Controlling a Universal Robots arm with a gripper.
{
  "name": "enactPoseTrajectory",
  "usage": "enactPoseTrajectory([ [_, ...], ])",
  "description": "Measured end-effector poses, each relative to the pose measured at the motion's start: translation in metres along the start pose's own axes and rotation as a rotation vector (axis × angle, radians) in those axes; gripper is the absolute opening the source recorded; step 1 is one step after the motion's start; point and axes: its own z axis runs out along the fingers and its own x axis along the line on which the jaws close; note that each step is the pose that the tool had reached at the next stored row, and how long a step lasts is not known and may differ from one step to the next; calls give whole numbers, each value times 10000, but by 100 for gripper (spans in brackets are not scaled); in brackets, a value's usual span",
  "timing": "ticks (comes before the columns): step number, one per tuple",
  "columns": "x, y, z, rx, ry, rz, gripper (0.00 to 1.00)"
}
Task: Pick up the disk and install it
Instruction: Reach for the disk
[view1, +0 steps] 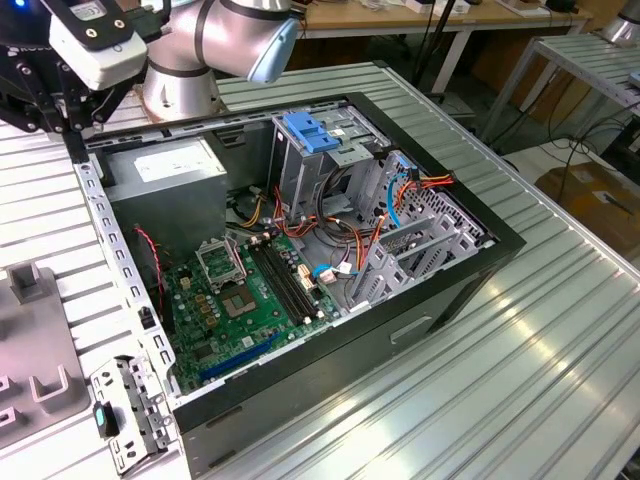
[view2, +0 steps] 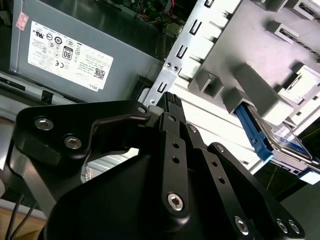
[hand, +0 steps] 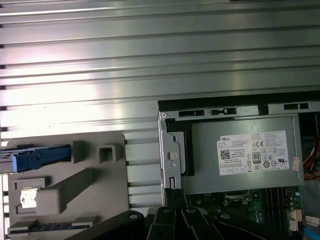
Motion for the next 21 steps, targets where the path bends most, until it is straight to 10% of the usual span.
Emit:
enactPoseTrajectory([
  [21, 411, 9, -3, 0, 4, 0, 11],
])
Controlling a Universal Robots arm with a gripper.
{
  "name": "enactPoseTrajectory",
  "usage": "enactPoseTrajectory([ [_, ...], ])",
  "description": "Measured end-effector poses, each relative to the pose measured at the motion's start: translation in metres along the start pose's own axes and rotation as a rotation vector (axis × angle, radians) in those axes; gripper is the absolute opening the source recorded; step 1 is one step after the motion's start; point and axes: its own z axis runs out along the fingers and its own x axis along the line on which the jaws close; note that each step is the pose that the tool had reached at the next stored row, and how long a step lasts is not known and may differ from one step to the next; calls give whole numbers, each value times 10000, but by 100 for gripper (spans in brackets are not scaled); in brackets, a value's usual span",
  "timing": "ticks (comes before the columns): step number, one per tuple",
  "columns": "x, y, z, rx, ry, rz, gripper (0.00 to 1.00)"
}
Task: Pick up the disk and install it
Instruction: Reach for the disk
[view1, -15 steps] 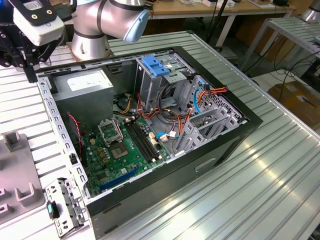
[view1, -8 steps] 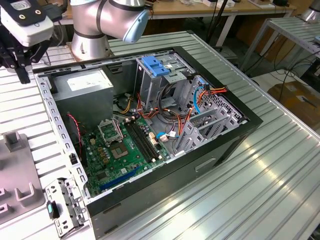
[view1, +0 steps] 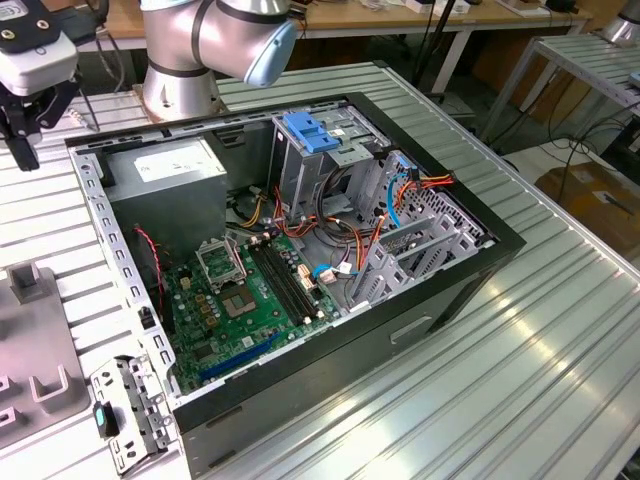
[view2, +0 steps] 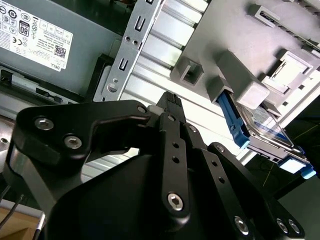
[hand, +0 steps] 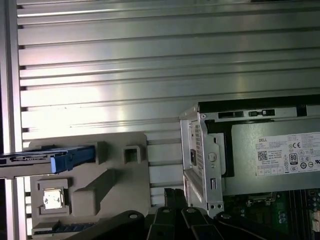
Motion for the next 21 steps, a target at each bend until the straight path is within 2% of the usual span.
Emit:
enactPoseTrajectory([
  [9, 141, -3, -1, 0, 2, 1, 11],
  [21, 156, -4, -2, 0, 2, 1, 11],
])
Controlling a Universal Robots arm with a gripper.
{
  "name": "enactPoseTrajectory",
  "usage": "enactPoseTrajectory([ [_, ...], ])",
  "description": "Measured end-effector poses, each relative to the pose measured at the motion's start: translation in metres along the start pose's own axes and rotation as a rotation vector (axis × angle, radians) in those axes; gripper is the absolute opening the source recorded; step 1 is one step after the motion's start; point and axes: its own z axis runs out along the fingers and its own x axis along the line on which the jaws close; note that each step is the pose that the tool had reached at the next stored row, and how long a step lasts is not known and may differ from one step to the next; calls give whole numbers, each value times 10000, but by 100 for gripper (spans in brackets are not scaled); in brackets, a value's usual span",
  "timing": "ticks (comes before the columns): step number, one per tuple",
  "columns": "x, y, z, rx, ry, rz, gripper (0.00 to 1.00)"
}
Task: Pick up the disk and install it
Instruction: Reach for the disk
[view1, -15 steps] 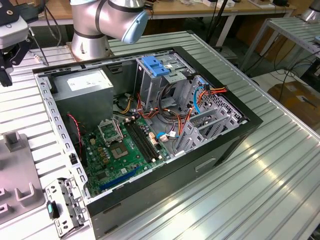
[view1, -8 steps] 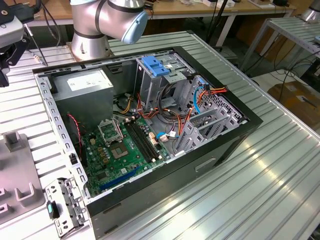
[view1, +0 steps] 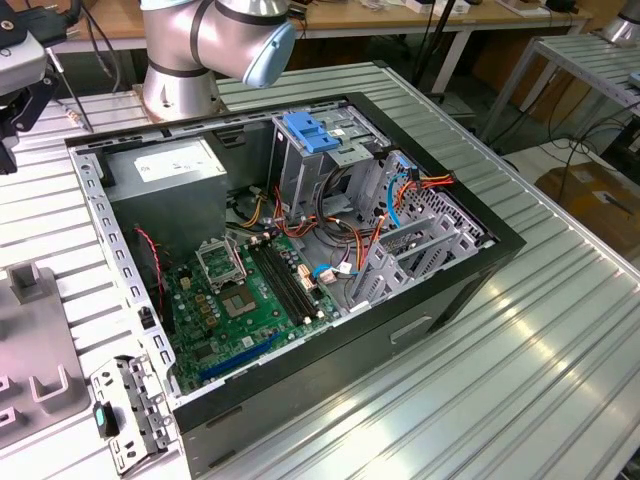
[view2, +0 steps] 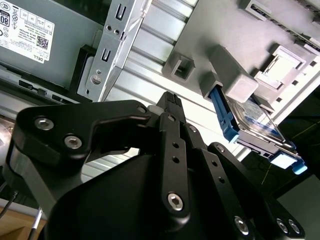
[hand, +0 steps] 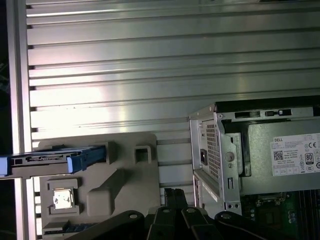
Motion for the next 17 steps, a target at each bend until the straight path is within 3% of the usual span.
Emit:
enactPoseTrajectory([
  [17, 151, -11, -3, 0, 0, -1, 11],
])
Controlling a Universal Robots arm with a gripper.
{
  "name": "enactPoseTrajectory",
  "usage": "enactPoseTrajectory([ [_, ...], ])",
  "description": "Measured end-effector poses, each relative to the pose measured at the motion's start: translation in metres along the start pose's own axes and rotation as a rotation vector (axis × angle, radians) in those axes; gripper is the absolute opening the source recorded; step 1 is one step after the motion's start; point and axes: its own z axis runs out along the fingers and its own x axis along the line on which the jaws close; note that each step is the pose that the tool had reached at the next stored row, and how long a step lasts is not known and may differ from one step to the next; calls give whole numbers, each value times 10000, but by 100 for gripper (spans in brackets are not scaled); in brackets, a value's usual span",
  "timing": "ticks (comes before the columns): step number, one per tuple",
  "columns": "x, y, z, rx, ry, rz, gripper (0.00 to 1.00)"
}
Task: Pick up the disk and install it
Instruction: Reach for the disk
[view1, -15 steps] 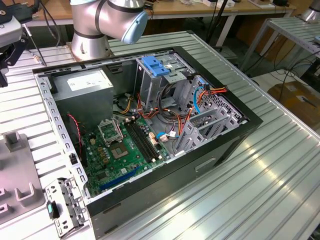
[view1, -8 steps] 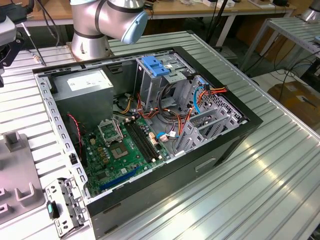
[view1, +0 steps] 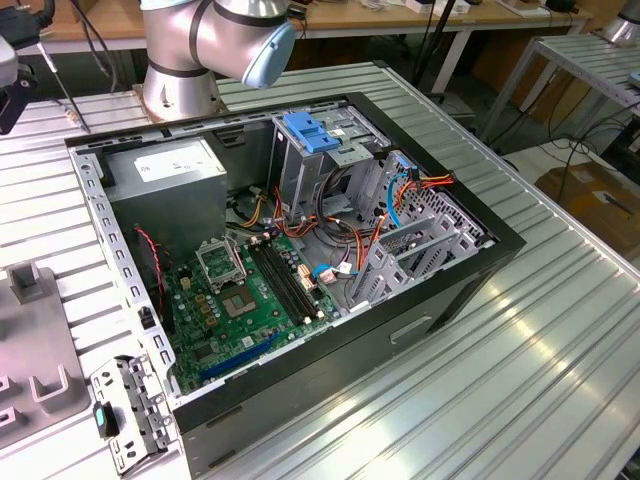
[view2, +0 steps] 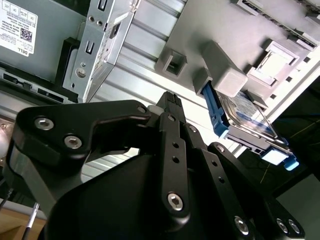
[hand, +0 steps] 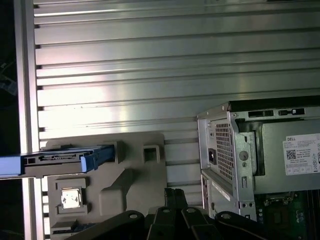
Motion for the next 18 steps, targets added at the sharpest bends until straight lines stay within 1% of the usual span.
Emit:
enactPoseTrajectory([
  [4, 15, -1, 0, 0, 0, 0, 11],
  [15, 16, -1, 0, 0, 0, -1, 11],
  [18, 40, -3, -1, 0, 0, 0, 11],
])
